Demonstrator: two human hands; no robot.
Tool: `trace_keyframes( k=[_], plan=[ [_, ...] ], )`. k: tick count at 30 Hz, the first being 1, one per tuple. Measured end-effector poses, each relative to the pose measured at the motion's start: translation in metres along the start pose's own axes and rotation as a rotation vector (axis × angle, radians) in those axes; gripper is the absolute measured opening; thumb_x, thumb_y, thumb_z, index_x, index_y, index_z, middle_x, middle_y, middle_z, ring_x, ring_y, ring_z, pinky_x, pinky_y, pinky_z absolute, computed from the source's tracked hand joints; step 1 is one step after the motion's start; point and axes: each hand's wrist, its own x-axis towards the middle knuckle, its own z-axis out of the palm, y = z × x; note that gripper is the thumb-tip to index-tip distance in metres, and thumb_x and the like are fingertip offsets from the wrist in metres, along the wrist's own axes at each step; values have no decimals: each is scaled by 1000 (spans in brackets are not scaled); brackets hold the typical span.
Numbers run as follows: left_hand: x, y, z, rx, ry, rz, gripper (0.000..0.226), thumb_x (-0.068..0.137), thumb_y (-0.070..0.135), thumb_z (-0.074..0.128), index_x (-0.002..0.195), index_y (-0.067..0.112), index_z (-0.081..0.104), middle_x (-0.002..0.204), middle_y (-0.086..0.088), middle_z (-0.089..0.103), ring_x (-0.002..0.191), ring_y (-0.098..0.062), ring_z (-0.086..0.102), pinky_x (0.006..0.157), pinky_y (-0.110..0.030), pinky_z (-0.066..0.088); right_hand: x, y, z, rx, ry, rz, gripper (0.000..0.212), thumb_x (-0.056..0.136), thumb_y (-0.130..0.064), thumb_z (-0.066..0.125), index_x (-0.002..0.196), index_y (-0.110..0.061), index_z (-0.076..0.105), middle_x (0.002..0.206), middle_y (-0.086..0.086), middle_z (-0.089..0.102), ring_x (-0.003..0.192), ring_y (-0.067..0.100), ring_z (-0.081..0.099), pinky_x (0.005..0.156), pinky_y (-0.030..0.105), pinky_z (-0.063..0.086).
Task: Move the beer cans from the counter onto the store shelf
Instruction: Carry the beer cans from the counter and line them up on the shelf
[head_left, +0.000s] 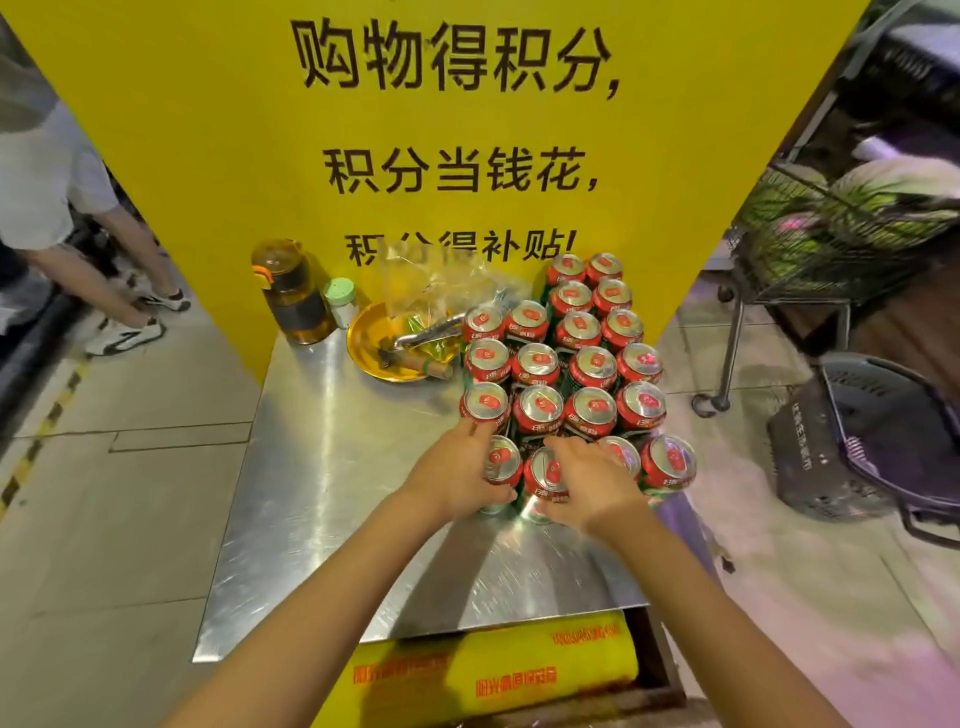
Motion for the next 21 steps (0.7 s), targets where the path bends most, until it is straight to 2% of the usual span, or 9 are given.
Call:
trace_keyframes(
  k=[5,7,10,13,16,18,19,20,21],
  plan=[
    [0,7,14,269,64,-56,74,68,37,75,128,13,38,132,-11,38,113,-30,45,88,-40,48,4,-2,4,-26,18,5,76,81,-43,65,141,-17,26,134,3,44,128,24,38,114,42,20],
    [-1,6,17,247,91,-75,70,70,34,74,126,12,38,129,-11,40,111,-30,45,86,-39,48,5,-2,6,-28,23,7,78,81,-42,66,142,-18,24,134,2,43,129,24,38,115,42,19],
    [-2,6,19,156,100,-72,62,68,30,75,118,13,41,119,-10,51,104,-27,52,78,-32,46,4,-2,6,-19,55,-5,71,79,-41,68,137,-20,33,127,0,49,124,21,43,116,43,17],
    [-8,3,20,135,110,-59,54,67,30,75,108,12,44,107,-8,59,93,-25,58,66,-27,40,0,-1,4,-104,114,-52,61,75,-45,68,126,-23,45,111,-5,56,112,16,53,116,43,-3],
    [-20,-7,20,74,134,-61,56,65,35,74,108,13,47,105,-6,60,90,-23,58,69,-30,46,-4,-5,2,-116,104,-108,67,74,-43,69,131,-19,43,113,-3,57,111,15,54,114,35,-10],
    [-34,-13,16,22,151,-76,57,63,38,74,107,14,48,104,-4,61,87,-20,57,69,-29,46,-9,-10,-2,-64,76,-124,72,75,-41,68,136,-18,39,122,-1,53,120,19,47,116,32,3],
    [-42,-15,11,-11,166,-89,58,62,38,74,108,14,48,103,-3,61,86,-19,56,69,-29,46,-11,-13,-4,-17,63,-123,73,74,-40,69,136,-18,38,125,-1,50,122,21,44,114,33,19],
    [-52,-18,6,-52,189,-108,60,61,38,75,109,14,49,102,-2,61,86,-18,56,71,-30,48,-14,-18,-7,42,59,-129,73,71,-39,70,134,-19,39,124,-1,48,120,23,45,104,34,35],
    [-64,-21,-1,-99,222,-133,62,59,39,76,110,16,49,102,0,61,86,-17,57,73,-32,50,-17,-23,-10,117,61,-136,72,68,-37,71,132,-20,41,122,-2,47,114,22,49,93,35,44]
  ],
)
